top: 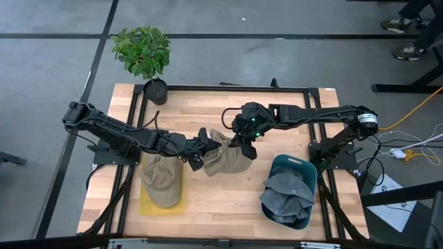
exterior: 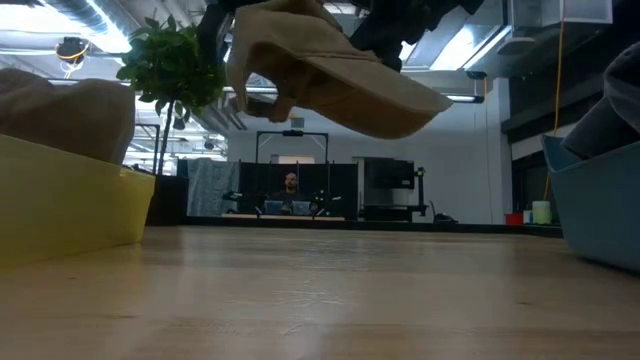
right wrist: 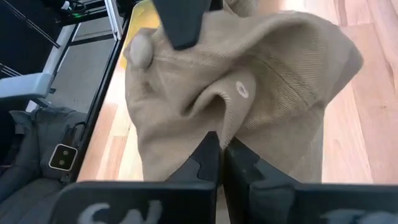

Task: Pick & Place hat
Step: Put the brown cap into the yellow bin

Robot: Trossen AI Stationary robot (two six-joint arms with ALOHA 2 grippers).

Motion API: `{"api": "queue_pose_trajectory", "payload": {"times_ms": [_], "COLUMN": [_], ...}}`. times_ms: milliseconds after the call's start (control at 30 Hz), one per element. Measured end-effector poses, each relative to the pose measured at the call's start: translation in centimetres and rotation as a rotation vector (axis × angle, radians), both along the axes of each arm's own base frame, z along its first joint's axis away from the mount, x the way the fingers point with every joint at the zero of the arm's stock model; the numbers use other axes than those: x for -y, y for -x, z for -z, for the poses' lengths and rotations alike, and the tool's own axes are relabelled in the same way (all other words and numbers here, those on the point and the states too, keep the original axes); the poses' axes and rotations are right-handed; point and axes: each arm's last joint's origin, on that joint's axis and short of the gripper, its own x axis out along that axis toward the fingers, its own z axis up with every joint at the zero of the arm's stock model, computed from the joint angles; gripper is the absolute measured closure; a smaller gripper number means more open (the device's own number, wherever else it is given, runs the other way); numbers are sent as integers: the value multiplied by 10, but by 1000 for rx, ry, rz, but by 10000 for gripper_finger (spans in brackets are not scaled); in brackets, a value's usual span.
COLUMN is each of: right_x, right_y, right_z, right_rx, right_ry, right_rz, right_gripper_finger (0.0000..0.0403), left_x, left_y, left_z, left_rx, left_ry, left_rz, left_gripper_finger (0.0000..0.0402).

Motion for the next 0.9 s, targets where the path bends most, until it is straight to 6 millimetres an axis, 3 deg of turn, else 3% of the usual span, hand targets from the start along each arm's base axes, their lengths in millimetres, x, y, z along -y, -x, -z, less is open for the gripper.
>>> {"api": "queue_pose_trajectory", "payload": {"times_ms": [333, 533, 900], "right_x": [0, 0, -10], "right_y": [0, -1, -14], "right_z": [0, -1, -22], "right_rx": [7, 25, 311], "right_ry": [33, 34, 188], "right_rz": [-27, -35, -80], "right_gripper_finger": [347, 294, 208], "left_x": [15, 13, 10], "left_y": [15, 28, 34], "left_z": [-14, -27, -26], "left_rx": [79, 134, 110], "left_ry": [87, 176, 235], "left_rz": [-62, -98, -144], "left_gripper_finger": [397, 397, 398]}}
